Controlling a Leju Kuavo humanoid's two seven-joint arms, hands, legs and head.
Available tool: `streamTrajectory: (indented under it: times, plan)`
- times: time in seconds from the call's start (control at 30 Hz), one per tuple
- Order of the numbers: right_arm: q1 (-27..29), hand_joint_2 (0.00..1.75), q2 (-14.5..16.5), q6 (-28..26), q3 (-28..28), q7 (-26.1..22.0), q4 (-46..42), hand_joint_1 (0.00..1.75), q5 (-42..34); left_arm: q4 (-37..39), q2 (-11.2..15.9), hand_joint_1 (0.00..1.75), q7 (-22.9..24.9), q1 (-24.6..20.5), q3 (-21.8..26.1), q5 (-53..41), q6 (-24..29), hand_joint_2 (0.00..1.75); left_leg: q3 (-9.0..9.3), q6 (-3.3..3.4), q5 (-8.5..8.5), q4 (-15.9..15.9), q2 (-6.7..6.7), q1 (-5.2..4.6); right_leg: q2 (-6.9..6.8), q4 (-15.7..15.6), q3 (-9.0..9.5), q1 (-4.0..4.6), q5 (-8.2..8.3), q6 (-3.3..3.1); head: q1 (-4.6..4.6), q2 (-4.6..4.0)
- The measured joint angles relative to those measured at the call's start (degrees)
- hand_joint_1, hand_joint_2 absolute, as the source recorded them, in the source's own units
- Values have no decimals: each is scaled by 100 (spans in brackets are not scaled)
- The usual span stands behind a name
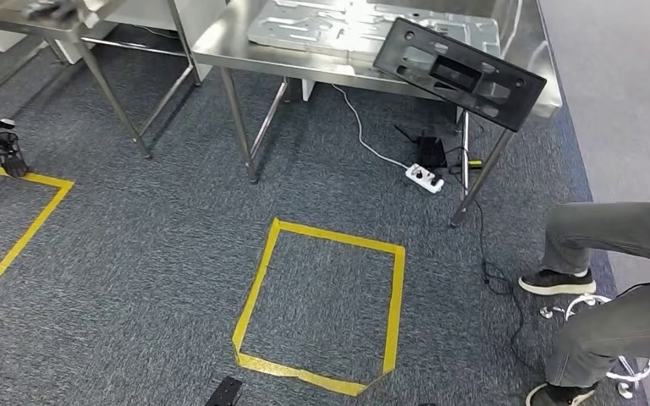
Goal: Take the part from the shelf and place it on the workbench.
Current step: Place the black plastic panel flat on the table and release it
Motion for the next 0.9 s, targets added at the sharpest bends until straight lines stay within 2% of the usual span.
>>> streamTrajectory:
  times: [0.03, 0.07, 0.17, 0.2, 0.23, 0.27, 0.3, 0.37, 0.4, 0.43, 0.5, 0.57, 0.63, 0.67, 0.7, 0.73, 0.77, 0.8, 0.83, 0.9]
  plan:
    - [-2, 0, -1, 32, 24, 9, 23, 0, 154, -7, -1, 0, 2, 20, -1, -6, 4, 0, -27, 47, 51, -10, -34, 1, 23, 69, -28, -12, -65, 29, 3, 0]
    - [-2, 0, -2, 50, 59, 19, 45, 0, 292, -14, -2, 0, 8, 41, -2, -20, 7, 0, -57, 95, 100, -18, -57, 6, 75, 252, -97, -19, -218, 47, 7, 0]
    - [3, 0, -3, 62, 167, 55, 102, 0, 522, -43, -10, 0, 44, 64, -15, -93, -4, 0, -186, 175, 202, 5, -143, -17, 220, 1304, -456, -3, -882, 46, 21, 0]
    - [4, 0, -2, 62, 197, 73, 117, 0, 549, -52, -13, 0, 62, 65, -24, -116, -16, 0, -225, 178, 225, 20, -183, -31, 235, 1525, -493, 4, -973, 38, 22, 0]
    - [4, 0, -1, 62, 226, 97, 131, 0, 564, -60, -16, 0, 82, 68, -34, -133, -31, 0, -253, 177, 243, 38, -232, -43, 246, 1533, -420, 9, -953, 23, 22, 0]
    - [3, 0, 0, 64, 253, 130, 143, 0, 571, -67, -17, 0, 98, 72, -43, -143, -51, 0, -274, 173, 255, 61, -285, -53, 270, 1319, -236, 16, -839, -3, 22, 0]
    - [1, 0, 1, 66, 277, 173, 153, 0, 583, -75, -19, 0, 111, 73, -49, -149, -74, 0, -293, 169, 261, 89, -339, -57, 345, 947, 20, 26, -684, -42, 22, 0]
    - [-2, 0, -1, 68, 318, 271, 175, 0, 624, -93, -20, 0, 122, 63, -55, -169, -143, 0, -363, 143, 259, 160, -442, -67, 587, 265, 430, 33, -519, -129, 16, 0]
    - [-1, 0, -2, 64, 344, 318, 187, 0, 645, -99, -19, 0, 127, 52, -56, -187, -189, 0, -404, 116, 264, 189, -488, -57, 668, 94, 514, 42, -509, -159, 15, 0]
    - [-2, 0, -2, 54, 373, 354, 198, 0, 659, -103, -17, 0, 137, 41, -59, -214, -236, 0, -445, 83, 273, 205, -538, -45, 684, 44, 526, 49, -535, -176, 16, 0]
    - [-1, 0, 1, 3, 417, 384, 214, 0, 649, -103, -2, 0, 167, 32, -80, -291, -342, 0, -492, 14, 286, 217, -609, -21, 564, -6, 530, 45, -518, -203, 20, 0]
    - [-5, 0, 4, -76, 432, 366, 221, 0, 593, -103, 22, 0, 188, 29, -136, -386, -432, 0, -603, -54, 154, 419, -496, -25, 436, -67, 552, 10, -494, -242, 5, 0]
    - [-7, 0, 7, -135, 438, 357, 232, 0, 502, -103, 44, 0, 183, 13, -208, -483, -500, 0, -909, -121, -155, 1029, -314, -14, 301, -87, 557, 6, -485, -265, -16, 0]
    - [-7, 0, 8, -147, 439, 380, 239, 0, 452, -103, 54, 0, 175, 5, -244, -531, -527, 0, -1101, -147, -298, 1393, -273, -3, 227, -85, 552, 8, -487, -269, -25, 0]
    - [-8, 0, 13, -153, 440, 429, 250, 0, 400, -103, 63, 0, 169, 3, -287, -581, -553, 0, -1242, -169, -359, 1649, -252, 8, 151, -82, 550, 10, -490, -269, -24, 0]
    - [-8, 0, 24, -151, 440, 491, 258, 0, 352, -103, 74, 0, 166, 6, -327, -625, -575, 0, -1292, -184, -316, 1721, -234, 18, 77, -79, 548, 9, -493, -268, -24, 0]
    - [-8, 0, 39, -149, 440, 553, 265, 0, 314, -103, 86, 0, 164, 9, -364, -662, -592, 0, -1230, -192, -173, 1573, -205, 26, 9, -75, 548, 6, -495, -265, -25, 0]
    - [-9, 0, 59, -147, 440, 604, 269, 0, 286, -103, 99, 0, 164, 10, -399, -695, -608, 0, -1067, -191, 34, 1239, -144, 32, -55, -71, 551, 3, -499, -257, -25, 0]
    - [-10, 0, 75, -145, 440, 633, 271, 0, 271, -103, 110, 0, 164, 4, -426, -714, -619, 0, -874, -183, 202, 833, -16, 25, -110, -64, 555, 8, -504, -244, -26, 0]
    - [-19, 0, 104, -146, 440, 651, 275, 0, 258, -103, 122, 0, 162, -19, -473, -733, -628, 0, -627, -126, 380, 293, 149, -11, -203, -48, 562, 31, -515, -192, -18, 0]
